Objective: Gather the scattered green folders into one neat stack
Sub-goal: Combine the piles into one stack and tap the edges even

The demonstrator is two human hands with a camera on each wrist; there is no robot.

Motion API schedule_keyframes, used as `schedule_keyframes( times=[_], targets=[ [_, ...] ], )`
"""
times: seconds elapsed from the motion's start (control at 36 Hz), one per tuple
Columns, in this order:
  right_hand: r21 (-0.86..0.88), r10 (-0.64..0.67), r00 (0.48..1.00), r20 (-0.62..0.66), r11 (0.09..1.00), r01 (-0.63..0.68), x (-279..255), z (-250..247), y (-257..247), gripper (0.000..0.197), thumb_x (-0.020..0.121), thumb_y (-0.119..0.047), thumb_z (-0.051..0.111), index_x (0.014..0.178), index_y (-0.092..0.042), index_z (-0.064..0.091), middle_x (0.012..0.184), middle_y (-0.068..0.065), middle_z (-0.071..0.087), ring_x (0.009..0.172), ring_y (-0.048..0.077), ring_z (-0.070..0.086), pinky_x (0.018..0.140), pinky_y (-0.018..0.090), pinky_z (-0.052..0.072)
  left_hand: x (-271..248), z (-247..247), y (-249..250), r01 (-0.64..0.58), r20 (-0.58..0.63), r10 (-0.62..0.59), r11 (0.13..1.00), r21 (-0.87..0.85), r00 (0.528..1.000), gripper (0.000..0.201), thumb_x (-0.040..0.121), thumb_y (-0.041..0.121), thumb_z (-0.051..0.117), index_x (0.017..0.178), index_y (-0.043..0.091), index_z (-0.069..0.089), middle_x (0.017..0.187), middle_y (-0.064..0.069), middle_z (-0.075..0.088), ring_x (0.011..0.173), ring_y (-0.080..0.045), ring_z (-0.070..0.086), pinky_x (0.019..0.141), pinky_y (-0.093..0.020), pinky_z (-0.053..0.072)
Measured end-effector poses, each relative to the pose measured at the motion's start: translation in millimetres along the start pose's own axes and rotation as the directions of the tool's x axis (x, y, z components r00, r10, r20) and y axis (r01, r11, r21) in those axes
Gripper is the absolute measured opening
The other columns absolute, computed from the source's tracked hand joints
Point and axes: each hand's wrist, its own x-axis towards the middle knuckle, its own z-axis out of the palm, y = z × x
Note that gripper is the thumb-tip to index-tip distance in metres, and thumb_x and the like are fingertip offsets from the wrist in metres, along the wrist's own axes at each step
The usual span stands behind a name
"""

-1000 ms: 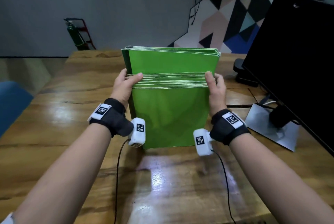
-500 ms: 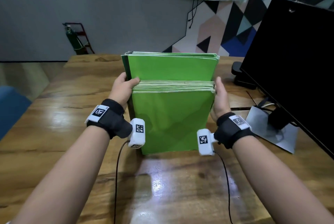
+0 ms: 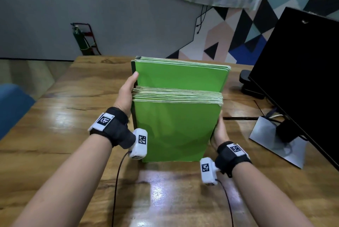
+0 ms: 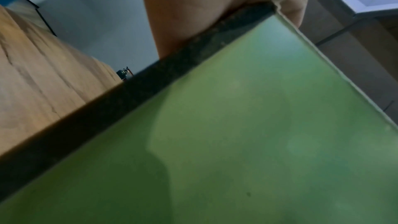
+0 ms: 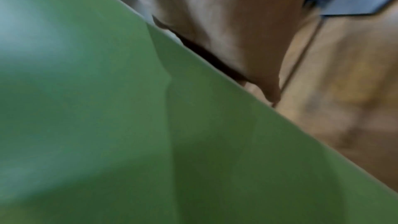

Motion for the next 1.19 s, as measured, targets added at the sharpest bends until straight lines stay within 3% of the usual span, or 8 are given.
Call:
schedule_keyframes(
  times=[0.11, 0.31, 0.56, 0.64, 0.81, 0.92, 1.06, 1.19],
  targets=[
    [-0.06, -0.177, 0.983, 0.058, 0.982, 0.18, 1.6, 13.3, -56.3, 0.081, 0.08, -0.076, 0.038, 0.135, -0.018, 0.051, 0.13, 0.005, 0.06, 0.115, 0.016, 0.059, 0.1, 0.037, 0.043, 0.4, 1.1, -0.6, 0.004, 0.014, -0.003, 0.999, -0.048, 1.0, 0.043, 0.1, 0.036, 0.029, 0.112, 0.01, 0.062, 0.093, -0.001, 0.074, 0.084, -0.015, 0.07, 0.075, -0.025, 0.054],
    [-0.272, -0.245, 0.956, 0.16, 0.92, 0.282, 9.5, 32.0, -97.9, 0.03, 0.089, 0.002, 0.041, 0.105, -0.018, 0.057, 0.102, 0.005, 0.066, 0.092, 0.024, 0.062, 0.082, 0.037, 0.053, 0.7, -0.9, 0.1, 0.062, -0.002, -0.063, 0.988, -0.143, 0.998, 0.054, 0.097, 0.051, 0.022, 0.104, 0.014, 0.062, 0.089, 0.0, 0.075, 0.083, -0.012, 0.069, 0.079, -0.028, 0.052],
    [-0.144, -0.24, 0.97, 0.047, 0.959, 0.244, 13.6, 34.8, -83.6, 0.015, 0.081, -0.008, 0.048, 0.089, -0.013, 0.059, 0.09, 0.009, 0.063, 0.083, 0.027, 0.058, 0.077, 0.037, 0.047, 0.8, 5.6, 1.1, 0.044, -0.067, -0.04, 0.997, 0.064, 0.997, 0.056, 0.087, 0.049, 0.054, 0.128, 0.01, 0.056, 0.126, -0.005, 0.061, 0.116, -0.019, 0.057, 0.103, -0.039, 0.042],
    [-0.27, -0.283, 0.956, 0.076, 0.917, 0.293, 9.2, 34.9, -93.7, 0.033, 0.071, -0.028, 0.052, 0.101, -0.015, 0.056, 0.106, 0.007, 0.061, 0.101, 0.026, 0.053, 0.089, 0.042, 0.041, 8.7, -1.5, -2.9, 0.071, -0.059, -0.063, 0.987, 0.143, 0.996, 0.037, 0.094, 0.015, 0.052, 0.128, 0.002, 0.049, 0.103, -0.007, 0.065, 0.089, -0.024, 0.062, 0.077, -0.034, 0.052],
    [-0.779, -0.748, 0.599, 0.286, 0.182, 0.6, -11.1, 58.7, -138.2, 0.053, 0.091, -0.034, 0.047, 0.142, -0.03, 0.032, 0.145, -0.006, 0.038, 0.131, 0.013, 0.036, 0.109, 0.049, 0.022, 11.0, -4.3, 0.0, 0.097, -0.05, -0.088, 0.973, 0.212, 0.995, 0.035, 0.092, 0.001, 0.045, 0.126, 0.007, 0.053, 0.117, -0.016, 0.062, 0.093, -0.027, 0.058, 0.09, -0.049, 0.047],
    [-0.879, -0.539, 0.698, 0.472, -0.226, 0.419, -11.8, 67.1, -142.7, 0.042, 0.098, -0.048, 0.029, 0.135, -0.034, 0.042, 0.138, -0.009, 0.046, 0.13, 0.02, 0.034, 0.102, 0.056, 0.025, 11.8, -6.3, -2.3, 0.067, -0.035, -0.061, 0.97, 0.235, 0.998, 0.038, 0.092, 0.001, 0.043, 0.128, 0.011, 0.051, 0.125, -0.013, 0.06, 0.104, -0.027, 0.058, 0.094, -0.048, 0.046],
    [-0.805, -0.459, 0.696, 0.552, -0.074, 0.589, -10.3, 62.2, -150.3, 0.045, 0.099, -0.048, 0.028, 0.136, -0.031, 0.046, 0.133, -0.005, 0.051, 0.121, 0.021, 0.038, 0.093, 0.035, 0.034, 14.8, -8.8, -1.7, -0.059, 0.057, 0.043, 0.949, 0.31, 0.997, 0.056, 0.09, -0.011, 0.038, 0.131, 0.027, 0.041, 0.123, 0.004, 0.057, 0.11, -0.014, 0.056, 0.097, -0.03, 0.043],
    [-0.474, -0.468, 0.856, 0.22, 0.715, 0.513, -5.4, 45.9, -152.7, 0.089, 0.078, -0.082, 0.025, 0.147, -0.026, 0.031, 0.143, -0.007, 0.045, 0.127, 0.002, 0.042, 0.11, 0.039, 0.03, 16.2, -9.9, -1.4, -0.09, 0.115, 0.056, 0.944, 0.318, 0.992, 0.063, 0.088, -0.015, 0.034, 0.136, 0.027, 0.036, 0.112, 0.018, 0.057, 0.099, 0.001, 0.057, 0.076, -0.01, 0.046]
  ],
)
